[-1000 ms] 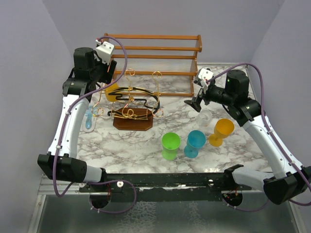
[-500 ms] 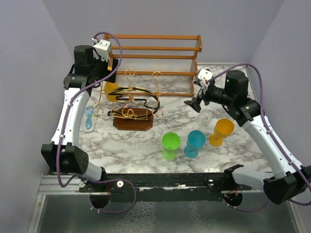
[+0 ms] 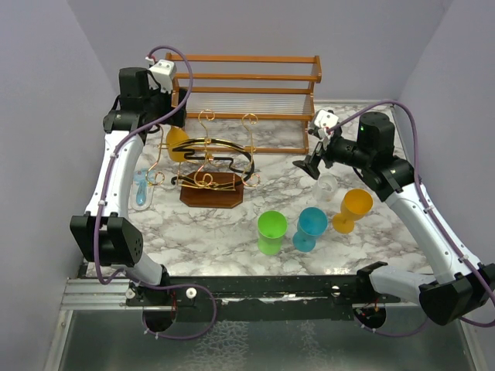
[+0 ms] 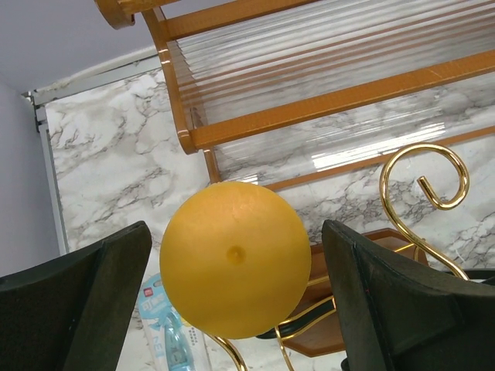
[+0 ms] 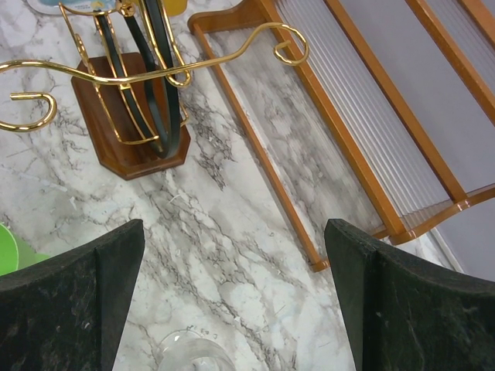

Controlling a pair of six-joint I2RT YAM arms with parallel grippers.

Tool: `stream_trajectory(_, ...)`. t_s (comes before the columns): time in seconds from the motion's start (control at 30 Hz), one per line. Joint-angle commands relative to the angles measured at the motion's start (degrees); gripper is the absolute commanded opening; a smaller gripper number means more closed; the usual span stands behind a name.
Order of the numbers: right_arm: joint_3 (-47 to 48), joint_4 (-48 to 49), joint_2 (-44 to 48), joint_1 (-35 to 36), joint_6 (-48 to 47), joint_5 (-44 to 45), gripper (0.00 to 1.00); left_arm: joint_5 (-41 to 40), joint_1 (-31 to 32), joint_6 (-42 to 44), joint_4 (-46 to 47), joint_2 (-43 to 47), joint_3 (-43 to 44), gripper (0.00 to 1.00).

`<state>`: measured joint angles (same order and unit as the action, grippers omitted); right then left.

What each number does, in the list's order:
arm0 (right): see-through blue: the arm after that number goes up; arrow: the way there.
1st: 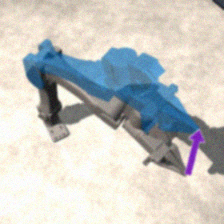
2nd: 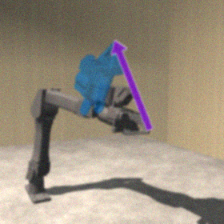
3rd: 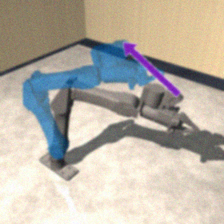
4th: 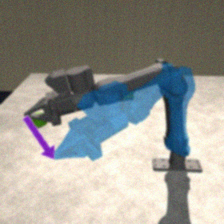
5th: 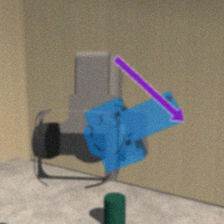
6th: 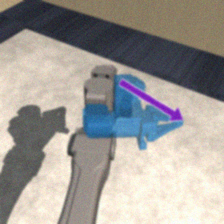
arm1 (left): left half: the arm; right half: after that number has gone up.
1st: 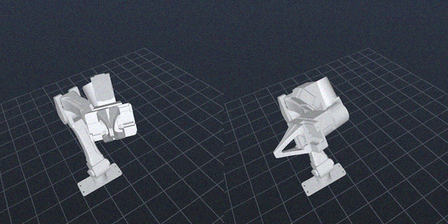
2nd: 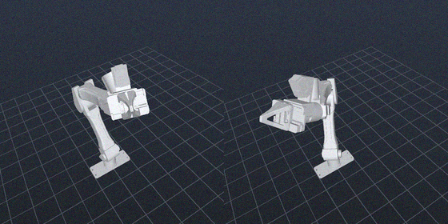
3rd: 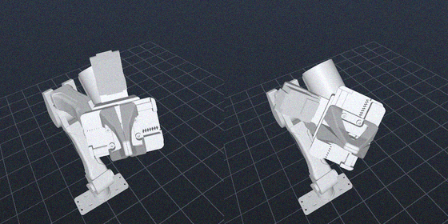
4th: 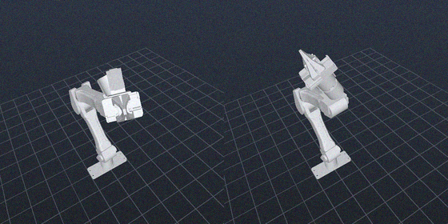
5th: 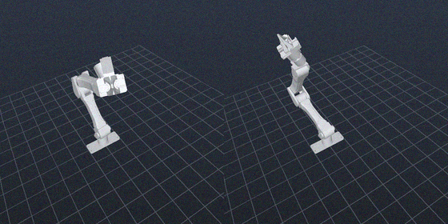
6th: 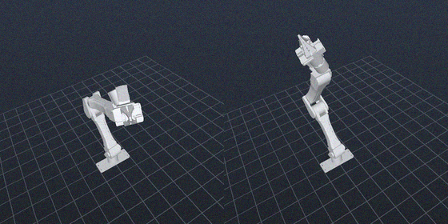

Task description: Place the wine glass upside down on the wine glass rack

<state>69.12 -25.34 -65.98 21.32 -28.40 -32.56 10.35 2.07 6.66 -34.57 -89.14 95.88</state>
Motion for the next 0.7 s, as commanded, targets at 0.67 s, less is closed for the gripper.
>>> stream_trajectory(0.67, -0.5, 1.24, -0.12, 0.12, -0.7, -0.78, 0.99, 4.9, -1.97, -3.3, 0.01, -1.12, 2.18, 0.89)
